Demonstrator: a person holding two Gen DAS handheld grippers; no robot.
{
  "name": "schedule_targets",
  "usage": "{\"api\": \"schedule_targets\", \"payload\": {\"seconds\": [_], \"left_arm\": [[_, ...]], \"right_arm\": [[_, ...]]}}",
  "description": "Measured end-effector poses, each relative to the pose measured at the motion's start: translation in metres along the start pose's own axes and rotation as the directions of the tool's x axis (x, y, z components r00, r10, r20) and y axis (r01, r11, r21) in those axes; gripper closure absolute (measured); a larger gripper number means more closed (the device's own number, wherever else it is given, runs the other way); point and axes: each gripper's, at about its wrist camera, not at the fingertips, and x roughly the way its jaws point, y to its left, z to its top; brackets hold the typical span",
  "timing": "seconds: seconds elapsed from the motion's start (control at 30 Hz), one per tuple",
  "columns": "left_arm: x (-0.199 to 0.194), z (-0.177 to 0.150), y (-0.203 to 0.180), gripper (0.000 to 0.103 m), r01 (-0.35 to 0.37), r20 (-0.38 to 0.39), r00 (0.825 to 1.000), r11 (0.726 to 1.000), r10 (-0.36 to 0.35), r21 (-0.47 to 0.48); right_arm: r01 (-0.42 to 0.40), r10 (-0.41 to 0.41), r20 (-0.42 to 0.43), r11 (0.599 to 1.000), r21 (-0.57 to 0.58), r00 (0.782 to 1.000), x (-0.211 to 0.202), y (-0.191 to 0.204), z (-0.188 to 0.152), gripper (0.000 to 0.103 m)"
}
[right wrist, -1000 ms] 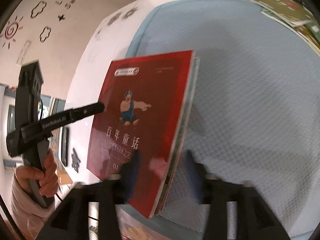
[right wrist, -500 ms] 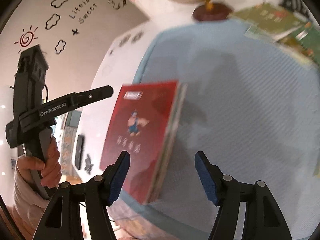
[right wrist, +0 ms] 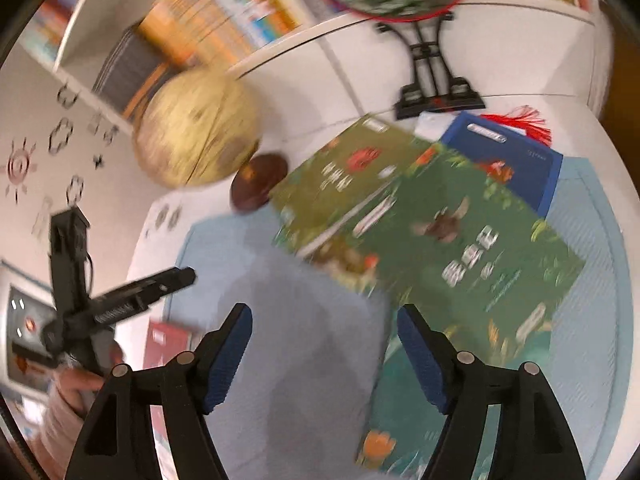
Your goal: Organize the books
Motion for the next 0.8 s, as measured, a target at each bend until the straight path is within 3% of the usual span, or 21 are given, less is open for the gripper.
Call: {"api": "schedule_targets", "payload": {"seconds": [0.03, 0.17, 0.2, 0.27, 0.4, 0.5, 0.63, 0.73, 0.8], "left_arm": [[0.015, 0.010, -0.006, 0.047, -0.019, 0.003, 1.000, 1.000, 0.019, 0.004], [0.062, 0.025, -0.014, 0.047, -0.025, -0.047, 0.999, 0.997, 0.022, -0.069], [0.072, 0.024, -0.017, 0.047, -0.018, -0.076, 0.997, 0.995, 0.010, -0.096], [0.077, 0.014, -0.030, 0.047, 0.063, -0.076, 0.994, 0.989, -0.073, -0.131], [0.087, -0.008, -0.068, 0.047, 0.123, -0.124, 0.984, 0.990, -0.132, -0.075], [0.102, -0.019, -0.089, 0.047, 0.170, -0.174, 0.968, 0.983, -0.179, -0.065], [0.110, -0.025, -0.110, 0.047, 0.219, -0.194, 0.955, 0.974, -0.227, -0.060], [0.114, -0.029, -0.122, 0.046, 0.192, -0.181, 0.965, 0.981, -0.192, -0.013], [0.115, -0.036, -0.123, 0.045, 0.238, -0.203, 0.950, 0.971, -0.239, -0.027]], "right_arm": [[0.010, -0.010, 0.011, 1.000, -0.001, 1.000, 0.006, -0.004, 0.007, 0.029], [0.178, -0.176, 0.032, 0.979, -0.104, 0.984, 0.037, -0.013, 0.029, 0.029], [0.180, -0.178, 0.028, 0.977, -0.112, 0.984, 0.039, -0.029, 0.037, 0.029], [0.172, -0.172, 0.009, 0.981, -0.089, 0.985, 0.047, -0.057, 0.047, 0.029], [0.178, -0.178, -0.027, 0.984, -0.018, 0.984, 0.056, -0.119, 0.075, 0.029], [0.234, -0.235, -0.059, 0.972, -0.024, 0.970, 0.066, -0.144, 0.085, 0.029], [0.216, -0.219, -0.118, 0.975, -0.045, 0.968, 0.077, -0.154, 0.074, 0.026], [0.170, -0.177, -0.123, 0.983, -0.068, 0.976, 0.073, -0.146, 0.064, 0.026], [0.121, -0.131, -0.145, 0.990, -0.074, 0.981, 0.070, -0.139, 0.054, 0.026]]}}
